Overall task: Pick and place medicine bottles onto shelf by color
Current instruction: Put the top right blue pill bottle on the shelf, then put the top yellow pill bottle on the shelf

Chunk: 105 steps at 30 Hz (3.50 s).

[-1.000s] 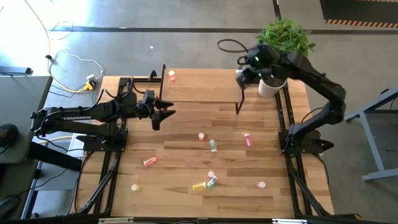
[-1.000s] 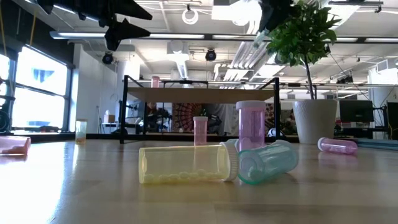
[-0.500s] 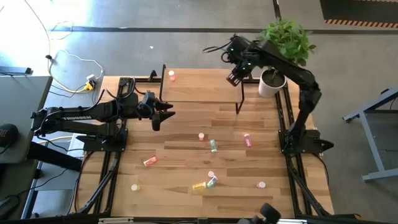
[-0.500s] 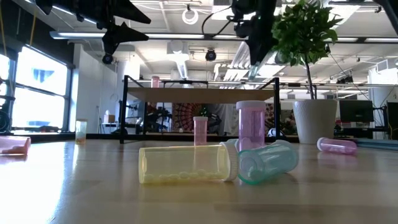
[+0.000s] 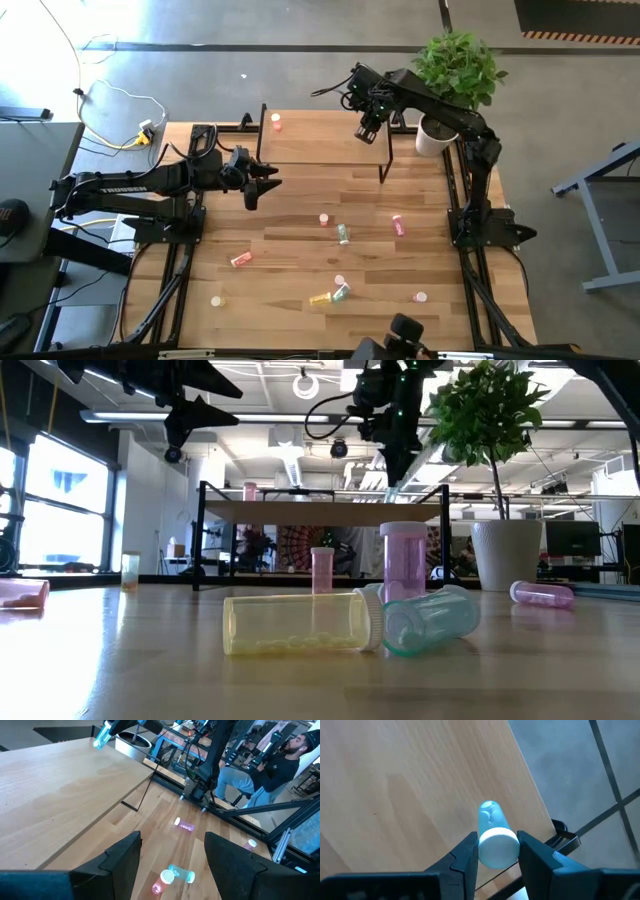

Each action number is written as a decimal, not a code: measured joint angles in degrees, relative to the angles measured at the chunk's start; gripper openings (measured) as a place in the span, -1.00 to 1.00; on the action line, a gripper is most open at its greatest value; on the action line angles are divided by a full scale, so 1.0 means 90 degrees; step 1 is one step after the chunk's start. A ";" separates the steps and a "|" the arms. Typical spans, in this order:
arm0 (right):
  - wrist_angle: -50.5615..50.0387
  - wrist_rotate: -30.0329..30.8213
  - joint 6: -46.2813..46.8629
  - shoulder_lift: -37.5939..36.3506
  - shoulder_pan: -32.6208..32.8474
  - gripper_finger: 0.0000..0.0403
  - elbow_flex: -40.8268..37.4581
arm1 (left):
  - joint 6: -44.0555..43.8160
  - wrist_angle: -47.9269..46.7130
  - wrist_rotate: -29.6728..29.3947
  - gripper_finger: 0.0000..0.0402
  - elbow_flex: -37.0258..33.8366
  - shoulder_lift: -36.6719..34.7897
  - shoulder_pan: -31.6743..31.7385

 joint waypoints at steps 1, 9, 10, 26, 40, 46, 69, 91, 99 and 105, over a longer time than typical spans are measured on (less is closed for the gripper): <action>-0.0001 -0.0001 -0.0037 0.0023 -0.0012 -0.47 0.0000 | 0.0000 -0.0008 -0.0002 0.04 0.0000 0.0000 0.0000; -0.0124 -0.0135 -0.0182 0.0051 -0.0056 -0.47 0.0000 | -0.0002 -0.0014 -0.0002 0.04 0.0000 0.0000 0.0000; -0.0168 -0.0182 -0.0229 0.0053 -0.0069 -0.47 0.0000 | -0.0002 -0.0014 -0.0002 0.04 0.0000 0.0000 0.0000; -0.0227 -0.0175 -0.0226 0.0092 -0.0086 -0.47 0.0000 | -0.0002 -0.0014 -0.0001 0.04 0.0000 0.0000 0.0000; -0.0235 -0.0180 -0.0277 0.0092 -0.0086 -0.36 0.0000 | -0.0002 -0.0014 0.0000 0.04 0.0000 0.0000 -0.0002; -0.0228 -0.0180 -0.0271 0.0092 -0.0086 -0.33 0.0000 | -0.0002 -0.0014 0.0000 0.04 0.0000 0.0000 0.0000; -0.0045 0.0172 -0.0224 0.0090 -0.0086 -0.32 0.0000 | -0.0002 -0.0015 0.0002 0.04 0.0000 0.0000 -0.0002; -0.0252 0.0172 -0.0158 0.0056 -0.0078 -0.32 0.0849 | -0.0012 -0.0432 0.0000 0.04 0.0000 0.0001 -0.0002; -0.0829 0.0055 0.0335 0.0056 -0.0004 -0.32 0.1642 | -0.0225 -0.1000 -0.0086 0.04 0.0000 0.0000 -0.0022; -0.1276 -0.0013 0.0594 0.0058 0.0204 -0.32 0.1947 | -0.0281 -0.1781 -0.0548 0.04 0.0000 -0.0108 -0.0022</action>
